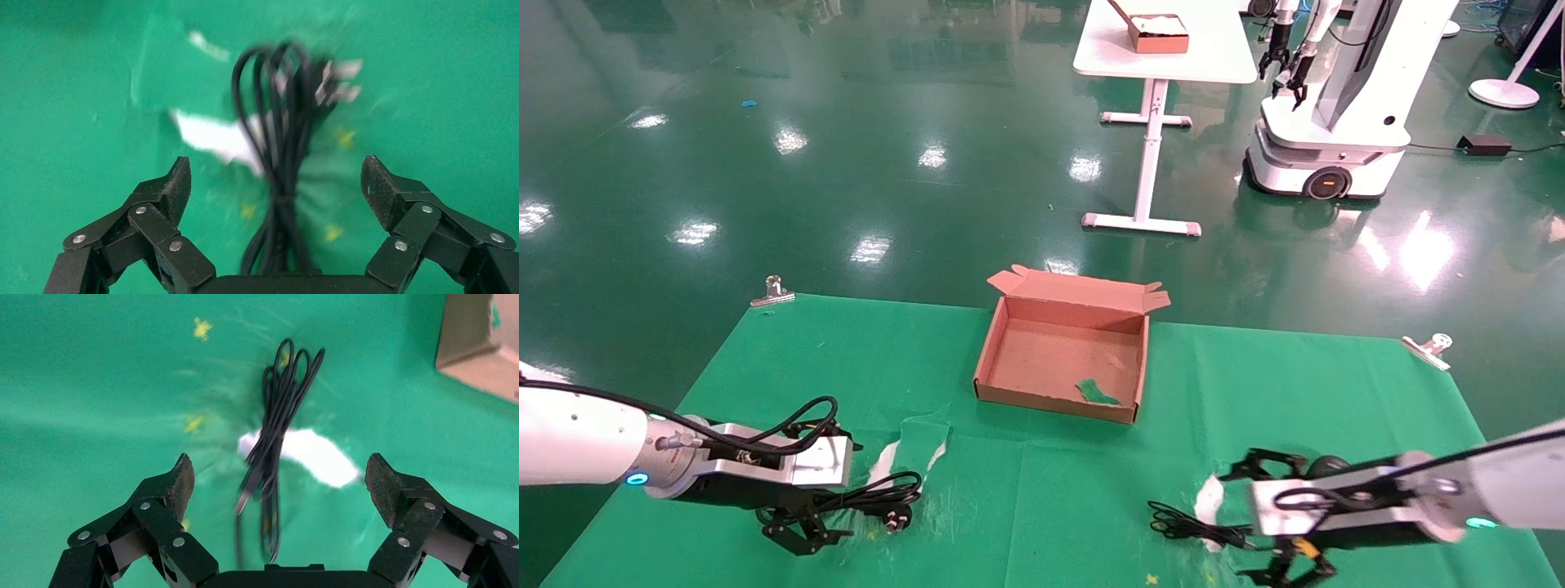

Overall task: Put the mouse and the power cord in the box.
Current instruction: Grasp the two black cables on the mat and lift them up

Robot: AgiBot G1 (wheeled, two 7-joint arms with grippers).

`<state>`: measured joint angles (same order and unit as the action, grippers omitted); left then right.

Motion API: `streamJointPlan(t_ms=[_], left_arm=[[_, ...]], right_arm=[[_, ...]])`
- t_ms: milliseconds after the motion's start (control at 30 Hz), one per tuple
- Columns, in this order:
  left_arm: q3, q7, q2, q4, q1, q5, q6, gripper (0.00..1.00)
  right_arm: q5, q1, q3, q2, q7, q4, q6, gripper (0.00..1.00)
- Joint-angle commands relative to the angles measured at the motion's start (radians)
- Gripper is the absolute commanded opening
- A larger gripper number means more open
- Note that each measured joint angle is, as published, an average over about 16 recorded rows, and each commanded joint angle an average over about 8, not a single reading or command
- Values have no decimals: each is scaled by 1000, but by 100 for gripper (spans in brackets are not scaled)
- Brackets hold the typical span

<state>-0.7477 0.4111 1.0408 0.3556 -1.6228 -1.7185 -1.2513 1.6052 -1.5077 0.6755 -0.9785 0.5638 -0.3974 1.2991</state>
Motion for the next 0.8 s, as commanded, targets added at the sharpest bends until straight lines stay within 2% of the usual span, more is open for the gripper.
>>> streamJointPlan(t_ms=[33,267,500,567,633,767,800], left_arm=[[-9,39,24,-56,-11,-22,42,100],[-8,133,57,-164,-29,-20,62,100],[-5,199,77,-231,-37,-15,82,100],[-5,212,80,-245,-41,-16,88,100],[-6,221,81,-254,-45,-17,92,86],[-7,237,83,-272,-57,-20,93,38],[-7,239,83,-275,-59,-21,93,26]], right_arm=[[19,-18,10,-46,47,66,-27,100],[29,-49,14,-109,150,213,-96,100],[31,-73,13,-124,224,295,-117,100],[32,-78,14,-124,241,309,-113,87],[33,-81,14,-124,254,319,-108,62],[36,-87,16,-125,274,338,-102,12],[36,-88,16,-125,276,341,-101,5]])
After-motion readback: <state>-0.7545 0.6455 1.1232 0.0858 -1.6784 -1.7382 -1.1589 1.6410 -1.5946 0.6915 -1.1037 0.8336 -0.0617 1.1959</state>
